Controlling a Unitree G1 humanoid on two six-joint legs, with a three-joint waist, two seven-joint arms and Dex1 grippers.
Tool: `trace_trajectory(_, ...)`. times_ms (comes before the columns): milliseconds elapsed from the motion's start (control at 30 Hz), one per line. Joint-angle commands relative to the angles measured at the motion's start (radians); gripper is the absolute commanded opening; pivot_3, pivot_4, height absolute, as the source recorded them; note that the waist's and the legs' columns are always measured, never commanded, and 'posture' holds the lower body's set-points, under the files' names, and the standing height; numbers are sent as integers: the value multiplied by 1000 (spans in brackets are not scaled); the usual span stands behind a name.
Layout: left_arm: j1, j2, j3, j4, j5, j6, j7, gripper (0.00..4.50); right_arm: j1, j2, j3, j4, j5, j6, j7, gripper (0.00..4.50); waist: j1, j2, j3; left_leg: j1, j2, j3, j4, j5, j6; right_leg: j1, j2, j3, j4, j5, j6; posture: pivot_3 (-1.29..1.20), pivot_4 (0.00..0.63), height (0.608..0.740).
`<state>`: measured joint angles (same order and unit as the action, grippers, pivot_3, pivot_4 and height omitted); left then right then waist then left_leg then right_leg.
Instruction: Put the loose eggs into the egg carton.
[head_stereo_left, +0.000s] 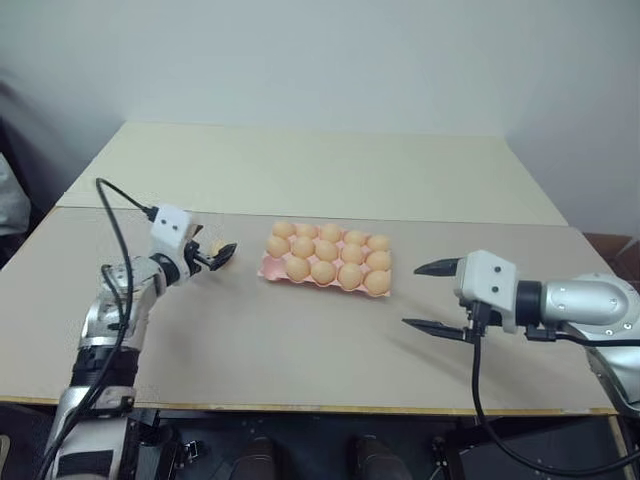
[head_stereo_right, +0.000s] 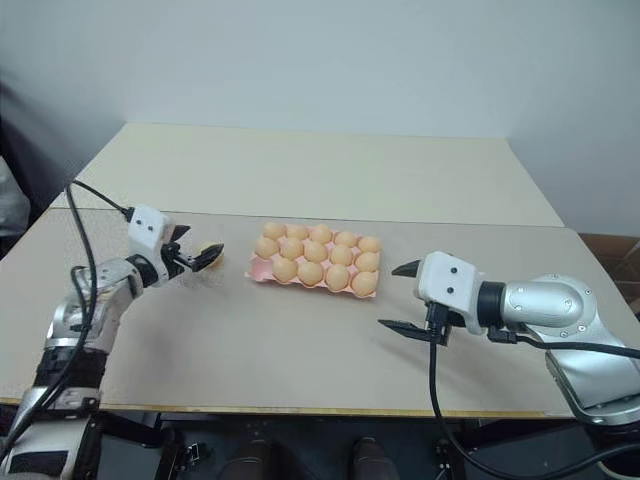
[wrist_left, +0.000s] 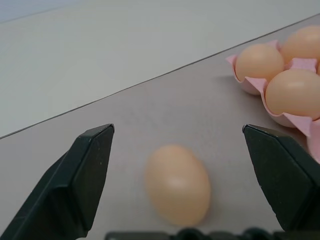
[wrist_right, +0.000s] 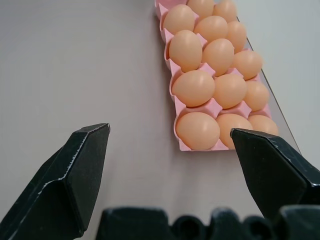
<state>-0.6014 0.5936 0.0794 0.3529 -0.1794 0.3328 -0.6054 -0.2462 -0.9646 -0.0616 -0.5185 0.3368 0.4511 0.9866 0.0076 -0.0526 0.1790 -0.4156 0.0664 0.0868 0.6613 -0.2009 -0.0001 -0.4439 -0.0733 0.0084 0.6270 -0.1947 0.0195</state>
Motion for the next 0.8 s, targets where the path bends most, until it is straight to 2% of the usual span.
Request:
trace_trajectory(33, -43, -2, 1, 31, 10, -3, -7, 4480, 11, -20, -57, -38, 11, 16, -11, 4500, -1, 0, 0, 0, 0, 0, 0, 0, 0, 0, 0, 0, 0, 0, 0, 0, 150, 740)
trace_trajectory(467, -119, -48, -35, 170, 57, 77, 11, 4480, 10, -15, -65, -61, 15, 56, -33, 4500, 2, 0, 0, 0, 0, -1, 0, 0, 0, 1, 0, 0, 0, 0, 1, 0, 150, 740)
trace_trajectory(567, -127, -59, -33, 200, 55, 63, 2, 3874, 11, -16, -66, -63, 16, 60, -36, 4500, 1, 0, 0, 0, 0, -1, 0, 0, 0, 1, 0, 0, 0, 0, 1, 0, 150, 740)
trace_trajectory(800, -144, -68, -45, 229, 80, 40, 5, 1872, -1, -16, -61, -63, 17, 68, -39, 4500, 3, 0, 0, 0, 0, -1, 0, 0, 0, 1, 0, -1, 0, 0, 1, 0, 150, 740)
